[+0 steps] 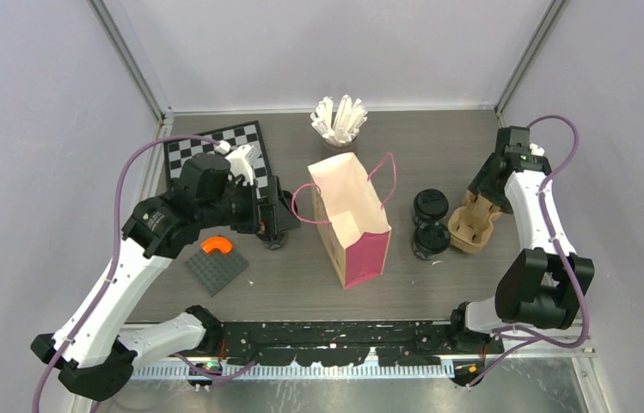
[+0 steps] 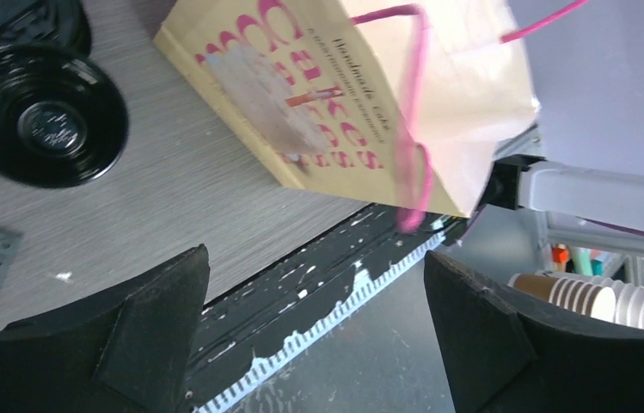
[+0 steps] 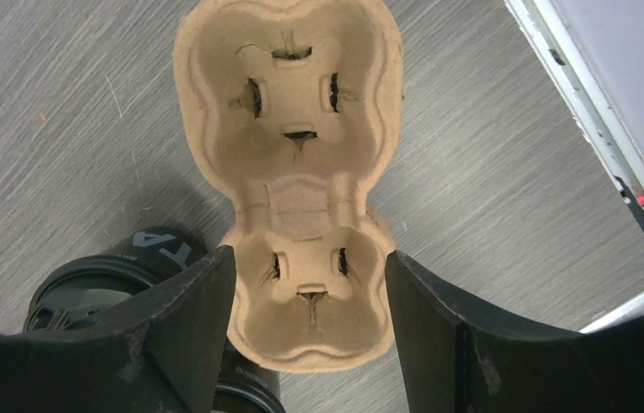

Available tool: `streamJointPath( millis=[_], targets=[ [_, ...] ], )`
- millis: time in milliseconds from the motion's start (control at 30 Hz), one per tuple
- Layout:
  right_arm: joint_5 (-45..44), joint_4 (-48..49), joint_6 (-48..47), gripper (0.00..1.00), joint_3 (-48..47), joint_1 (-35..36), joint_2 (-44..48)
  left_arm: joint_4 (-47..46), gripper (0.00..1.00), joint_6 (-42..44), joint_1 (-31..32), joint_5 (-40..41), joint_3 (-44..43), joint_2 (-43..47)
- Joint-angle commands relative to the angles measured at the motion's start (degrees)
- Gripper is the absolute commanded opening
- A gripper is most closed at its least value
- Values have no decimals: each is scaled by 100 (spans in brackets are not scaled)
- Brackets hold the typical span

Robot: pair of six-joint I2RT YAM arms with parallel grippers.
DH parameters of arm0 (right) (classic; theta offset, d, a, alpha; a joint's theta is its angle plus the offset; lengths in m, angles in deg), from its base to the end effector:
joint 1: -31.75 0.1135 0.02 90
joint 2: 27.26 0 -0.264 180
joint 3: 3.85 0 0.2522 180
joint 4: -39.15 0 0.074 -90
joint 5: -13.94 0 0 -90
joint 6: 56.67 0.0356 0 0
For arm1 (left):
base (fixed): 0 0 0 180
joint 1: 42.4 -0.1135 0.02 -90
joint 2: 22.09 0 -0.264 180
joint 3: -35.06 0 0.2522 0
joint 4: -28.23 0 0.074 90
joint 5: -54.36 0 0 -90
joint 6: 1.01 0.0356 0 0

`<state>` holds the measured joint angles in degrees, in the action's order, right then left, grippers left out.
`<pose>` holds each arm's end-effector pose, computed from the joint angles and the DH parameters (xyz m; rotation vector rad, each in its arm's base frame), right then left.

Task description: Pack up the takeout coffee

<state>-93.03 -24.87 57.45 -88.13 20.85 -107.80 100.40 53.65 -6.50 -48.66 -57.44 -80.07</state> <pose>0.2748 -0.0635 0.2965 0.8731 2.4282 -0.3033 0.1361 -0.1084 0.4139 0.1445 2.3698 -0.8985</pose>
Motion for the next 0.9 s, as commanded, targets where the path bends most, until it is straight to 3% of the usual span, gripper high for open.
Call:
streamJointPath(
  millis=[0, 200, 567, 700, 867],
  targets=[
    [710, 401, -354, 67, 62, -157, -154, -829, 97, -62, 7, -672, -2, 14],
    [783, 497, -452, 60, 269, -170, -244, -1138, 96, -171, 10, -535, 25, 43],
    [788, 609, -459, 59, 258, -321, -562, -862, 94, -43, 5, 463, -103, 239],
    [887, 712, -431, 55, 213, -329, -698, -725, 94, 80, -2, 582, -260, 172],
    [814, 709, -462, 57, 162, -337, -817, -680, 94, 149, -3, 593, -300, 113]
  ],
)
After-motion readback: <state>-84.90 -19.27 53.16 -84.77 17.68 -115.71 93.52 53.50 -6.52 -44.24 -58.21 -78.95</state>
